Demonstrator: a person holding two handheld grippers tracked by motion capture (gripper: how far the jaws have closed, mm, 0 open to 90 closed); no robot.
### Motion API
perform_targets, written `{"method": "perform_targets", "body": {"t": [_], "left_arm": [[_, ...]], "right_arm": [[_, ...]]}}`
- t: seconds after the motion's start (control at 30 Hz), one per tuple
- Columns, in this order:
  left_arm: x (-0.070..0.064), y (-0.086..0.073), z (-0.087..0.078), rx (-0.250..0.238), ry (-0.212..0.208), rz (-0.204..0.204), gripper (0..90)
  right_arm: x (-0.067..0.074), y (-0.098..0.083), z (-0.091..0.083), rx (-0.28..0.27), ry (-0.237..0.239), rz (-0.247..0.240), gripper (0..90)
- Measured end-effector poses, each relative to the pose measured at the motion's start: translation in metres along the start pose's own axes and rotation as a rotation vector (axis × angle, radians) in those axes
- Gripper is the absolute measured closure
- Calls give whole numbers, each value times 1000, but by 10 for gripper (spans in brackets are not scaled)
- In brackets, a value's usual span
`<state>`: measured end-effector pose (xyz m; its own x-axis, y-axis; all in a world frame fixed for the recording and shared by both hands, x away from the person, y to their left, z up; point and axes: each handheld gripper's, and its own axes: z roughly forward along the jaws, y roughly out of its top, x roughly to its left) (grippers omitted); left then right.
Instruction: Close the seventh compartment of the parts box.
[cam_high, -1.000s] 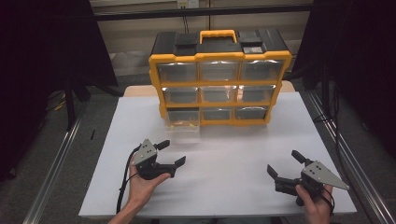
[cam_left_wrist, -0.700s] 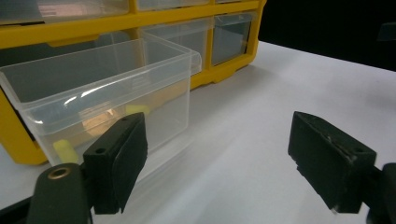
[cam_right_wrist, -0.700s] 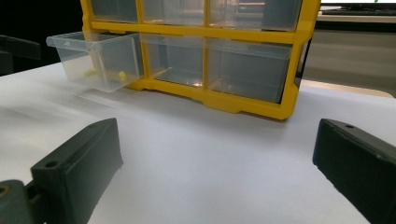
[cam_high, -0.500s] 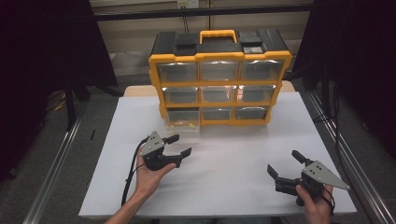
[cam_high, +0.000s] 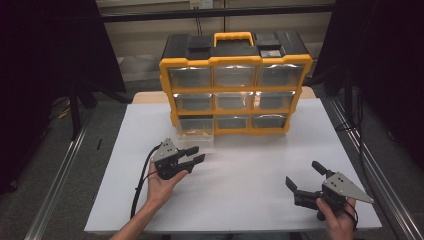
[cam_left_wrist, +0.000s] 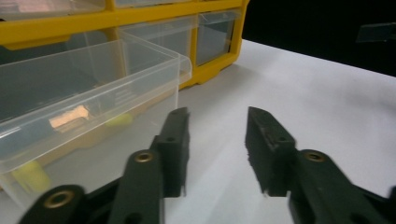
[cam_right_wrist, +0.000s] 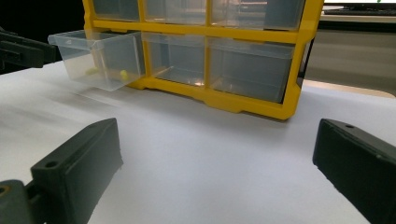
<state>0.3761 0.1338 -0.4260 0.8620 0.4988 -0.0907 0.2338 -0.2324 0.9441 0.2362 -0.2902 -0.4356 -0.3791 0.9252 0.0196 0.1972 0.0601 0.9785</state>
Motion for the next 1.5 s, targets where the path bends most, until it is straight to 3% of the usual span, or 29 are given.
{"method": "perform_targets", "body": {"t": [0.07,0.1,0.3,0.43,0.47,0.53,0.6,0.9,0.97,1.0,1.03,1.13,1.17,1.27,1.33,1.37,1.5], "left_arm": [[1,0,-1,2,11,4,661],[2,-1,-1,1,-6,1,675],[5,-3,0,16,-10,-7,773],[4,-4,1,19,-5,-11,787],[5,-5,2,25,-30,-13,806],[4,-5,3,31,-11,-14,846],[6,-6,4,31,-27,-16,881],[17,-8,4,52,42,-22,900],[20,-8,4,53,50,-30,900],[22,-9,4,57,32,-30,900],[22,-9,5,61,58,-31,900],[26,-12,7,76,52,-31,900],[27,-13,7,83,74,-34,900],[30,-14,7,88,90,-35,900],[32,-13,7,86,74,-42,900],[31,-13,7,87,100,-44,900],[35,-13,8,88,116,-31,900]], "right_arm": [[0,0,0,-1,-1,-1,10],[0,0,0,-1,-1,-3,10],[0,0,0,0,0,-4,10],[0,0,0,1,-3,-4,10],[0,0,0,-1,-1,-1,10],[0,0,0,0,-1,-1,10],[0,0,0,0,-2,0,10],[1,0,0,2,-4,0,10],[0,0,0,2,-5,-1,10],[0,0,0,2,-5,1,10],[0,0,0,2,-3,0,10],[0,0,1,4,-4,1,9],[0,0,1,5,-2,-1,9],[0,0,1,5,-1,-4,10],[0,0,1,5,-1,-3,10],[0,0,1,5,-2,-4,9],[0,0,1,6,-2,-4,10]]}}
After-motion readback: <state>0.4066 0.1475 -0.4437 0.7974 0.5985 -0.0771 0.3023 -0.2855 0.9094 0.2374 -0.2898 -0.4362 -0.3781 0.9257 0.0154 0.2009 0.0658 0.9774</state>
